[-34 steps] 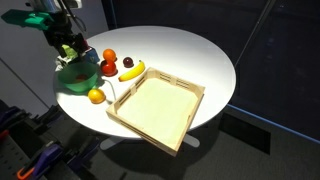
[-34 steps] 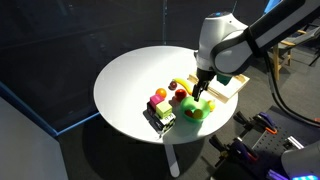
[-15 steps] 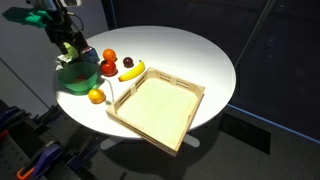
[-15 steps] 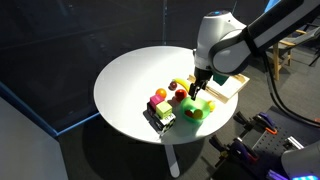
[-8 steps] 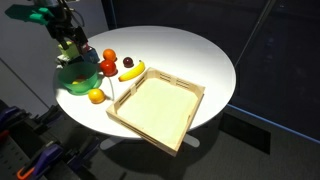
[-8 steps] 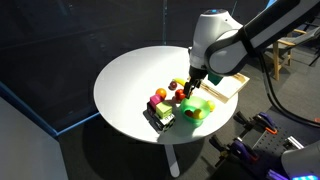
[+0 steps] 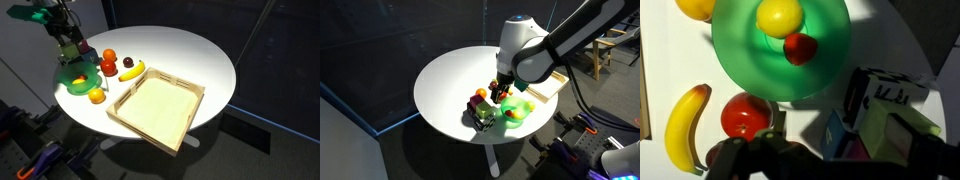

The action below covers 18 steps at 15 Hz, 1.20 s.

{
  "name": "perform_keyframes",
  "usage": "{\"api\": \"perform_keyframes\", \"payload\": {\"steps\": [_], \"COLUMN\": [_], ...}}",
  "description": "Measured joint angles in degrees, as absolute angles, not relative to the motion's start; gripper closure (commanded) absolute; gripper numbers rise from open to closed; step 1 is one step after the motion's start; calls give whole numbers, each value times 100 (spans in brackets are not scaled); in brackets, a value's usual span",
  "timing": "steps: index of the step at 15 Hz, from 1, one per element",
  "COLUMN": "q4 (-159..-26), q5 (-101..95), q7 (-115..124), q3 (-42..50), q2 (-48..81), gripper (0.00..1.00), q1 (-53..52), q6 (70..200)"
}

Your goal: Put the smaller yellow plastic fruit in the bowl and then put the yellow block in the crate

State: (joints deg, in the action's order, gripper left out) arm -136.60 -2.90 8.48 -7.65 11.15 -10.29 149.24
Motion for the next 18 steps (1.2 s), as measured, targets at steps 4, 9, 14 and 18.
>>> {"api": "perform_keyframes", "payload": {"steps": [4,9,14,18], "q4": [-13400,-12998,-12627,-12470], "q5": [-289,-273,-244,-96], "q7": [1052,1269,1522,1667], "q3": [-772,-818,-896,-936], "q2": [1225,1334,1457,1594], "gripper": [0,0,0,0], "q1": [-1164,-1292,-1449,-1530], "q6": [14877,14320,13704,13495]}}
